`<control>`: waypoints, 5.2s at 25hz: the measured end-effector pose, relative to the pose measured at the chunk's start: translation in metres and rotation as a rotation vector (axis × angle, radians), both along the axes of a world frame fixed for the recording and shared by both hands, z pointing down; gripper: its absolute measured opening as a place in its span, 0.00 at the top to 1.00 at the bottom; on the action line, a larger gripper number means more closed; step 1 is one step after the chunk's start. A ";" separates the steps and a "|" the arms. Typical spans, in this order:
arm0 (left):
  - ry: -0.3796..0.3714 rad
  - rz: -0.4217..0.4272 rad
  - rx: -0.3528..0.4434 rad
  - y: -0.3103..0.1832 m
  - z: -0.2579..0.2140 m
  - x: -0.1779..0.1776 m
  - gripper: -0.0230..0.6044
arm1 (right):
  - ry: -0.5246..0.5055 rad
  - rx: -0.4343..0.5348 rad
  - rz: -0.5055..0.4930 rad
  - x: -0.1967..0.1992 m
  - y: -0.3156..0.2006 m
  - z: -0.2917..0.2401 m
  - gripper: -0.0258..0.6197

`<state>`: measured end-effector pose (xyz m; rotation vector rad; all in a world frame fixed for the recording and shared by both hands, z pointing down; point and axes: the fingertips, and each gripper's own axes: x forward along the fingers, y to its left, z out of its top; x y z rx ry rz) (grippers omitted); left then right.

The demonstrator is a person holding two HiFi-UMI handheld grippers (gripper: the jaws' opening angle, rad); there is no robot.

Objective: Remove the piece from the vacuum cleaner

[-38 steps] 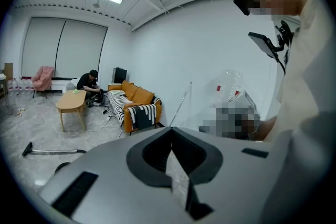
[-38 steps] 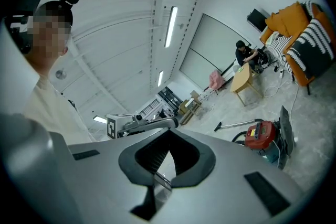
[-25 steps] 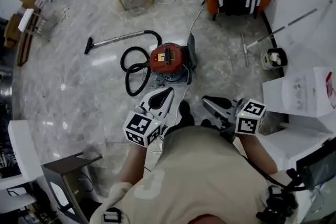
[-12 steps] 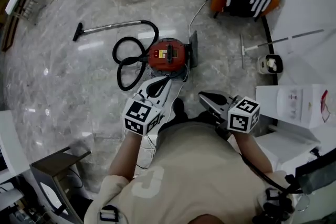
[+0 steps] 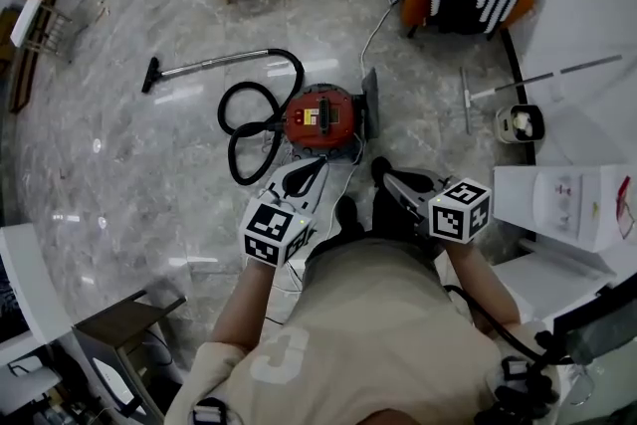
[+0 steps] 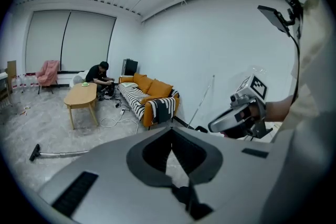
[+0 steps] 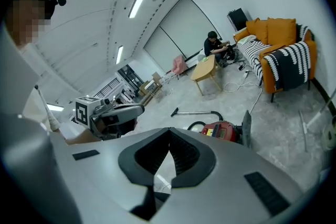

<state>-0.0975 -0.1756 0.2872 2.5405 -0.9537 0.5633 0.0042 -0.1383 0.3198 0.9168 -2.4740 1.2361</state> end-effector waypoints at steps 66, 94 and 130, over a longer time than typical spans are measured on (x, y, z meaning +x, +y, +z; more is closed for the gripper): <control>-0.525 -0.261 -0.234 -0.206 0.475 -0.015 0.64 | 0.558 -0.312 -0.061 0.049 -0.245 0.510 0.58; -0.524 -0.260 -0.256 -0.206 0.481 -0.015 0.64 | 0.608 -0.222 -0.162 0.072 -0.232 0.525 0.91; -0.546 -0.241 -0.268 -0.205 0.481 -0.016 0.64 | 0.677 0.008 -0.249 0.077 -0.225 0.521 0.91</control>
